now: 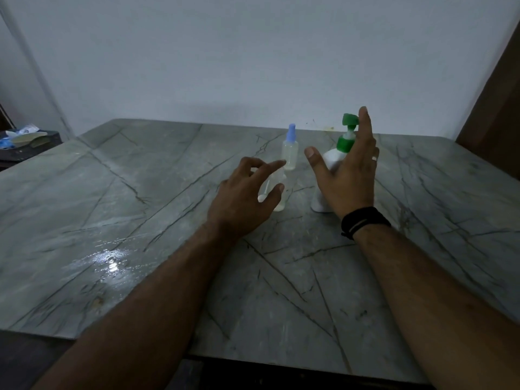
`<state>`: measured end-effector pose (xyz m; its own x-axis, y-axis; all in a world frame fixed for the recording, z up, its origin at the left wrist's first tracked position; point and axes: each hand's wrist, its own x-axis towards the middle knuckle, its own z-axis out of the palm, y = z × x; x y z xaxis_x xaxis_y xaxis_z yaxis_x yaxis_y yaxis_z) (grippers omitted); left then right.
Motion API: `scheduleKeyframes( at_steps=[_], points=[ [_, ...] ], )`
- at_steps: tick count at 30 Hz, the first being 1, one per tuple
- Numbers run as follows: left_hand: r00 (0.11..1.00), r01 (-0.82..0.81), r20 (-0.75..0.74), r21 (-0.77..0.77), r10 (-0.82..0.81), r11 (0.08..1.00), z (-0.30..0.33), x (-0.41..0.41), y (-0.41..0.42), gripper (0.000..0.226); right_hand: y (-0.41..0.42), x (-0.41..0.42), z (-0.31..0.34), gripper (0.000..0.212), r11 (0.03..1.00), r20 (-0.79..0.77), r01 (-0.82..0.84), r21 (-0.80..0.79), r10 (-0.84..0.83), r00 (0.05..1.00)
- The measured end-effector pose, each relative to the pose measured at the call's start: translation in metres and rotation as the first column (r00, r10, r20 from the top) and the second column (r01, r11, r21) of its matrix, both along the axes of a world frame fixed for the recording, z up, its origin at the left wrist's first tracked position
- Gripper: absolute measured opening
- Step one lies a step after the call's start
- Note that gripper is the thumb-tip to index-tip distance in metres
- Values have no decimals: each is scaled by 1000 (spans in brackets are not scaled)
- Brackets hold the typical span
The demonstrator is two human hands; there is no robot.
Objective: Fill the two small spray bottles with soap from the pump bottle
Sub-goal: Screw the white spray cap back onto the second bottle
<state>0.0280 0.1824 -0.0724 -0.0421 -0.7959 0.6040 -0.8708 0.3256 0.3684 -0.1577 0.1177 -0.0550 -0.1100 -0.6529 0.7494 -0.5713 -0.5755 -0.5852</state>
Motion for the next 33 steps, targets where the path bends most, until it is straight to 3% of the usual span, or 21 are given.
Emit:
scheduleKeyframes(
  at_steps=[4, 8, 12, 16, 18, 21, 26, 29, 33],
  points=[
    [992, -1, -129, -47, -6, 999, 2, 0, 1, 54, 1, -2, 1, 97, 998, -20, 51, -25, -52, 998],
    [976, -43, -215, -49, 32, 998, 1, 8, -1, 36, 2, -9, 13, 86, 993, -2, 110, -48, -110, 994],
    [993, -105, -51, 93, 110, 990, -1, 17, 1, 18, 20, -9, 44, 76, 978, -14, 120, -169, -124, 992],
    [989, -143, 64, 264, 130, 954, 3, 19, 4, 23, 54, 6, 64, 53, 955, -104, 36, -295, -69, 992],
    [987, -148, 112, 331, 118, 932, 2, 20, 2, 32, 66, 15, 61, 52, 973, -122, -58, -224, 32, 992],
    [981, -160, 160, 361, 107, 919, 1, 20, 1, 45, 71, 29, 41, 59, 982, -108, -189, 26, 191, 976],
    [978, -187, 156, 353, 139, 917, 2, 20, 2, 33, 66, 43, 8, 68, 949, -224, -158, 273, 222, 949],
    [984, -175, 37, 329, 173, 928, 2, 21, 3, 29, 64, 48, -2, 76, 923, -259, -129, 362, 233, 937],
    [929, -181, -299, 149, 218, 972, 1, 22, 0, 24, 55, 54, -6, 77, 887, -280, -110, 449, 257, 925]
  ],
)
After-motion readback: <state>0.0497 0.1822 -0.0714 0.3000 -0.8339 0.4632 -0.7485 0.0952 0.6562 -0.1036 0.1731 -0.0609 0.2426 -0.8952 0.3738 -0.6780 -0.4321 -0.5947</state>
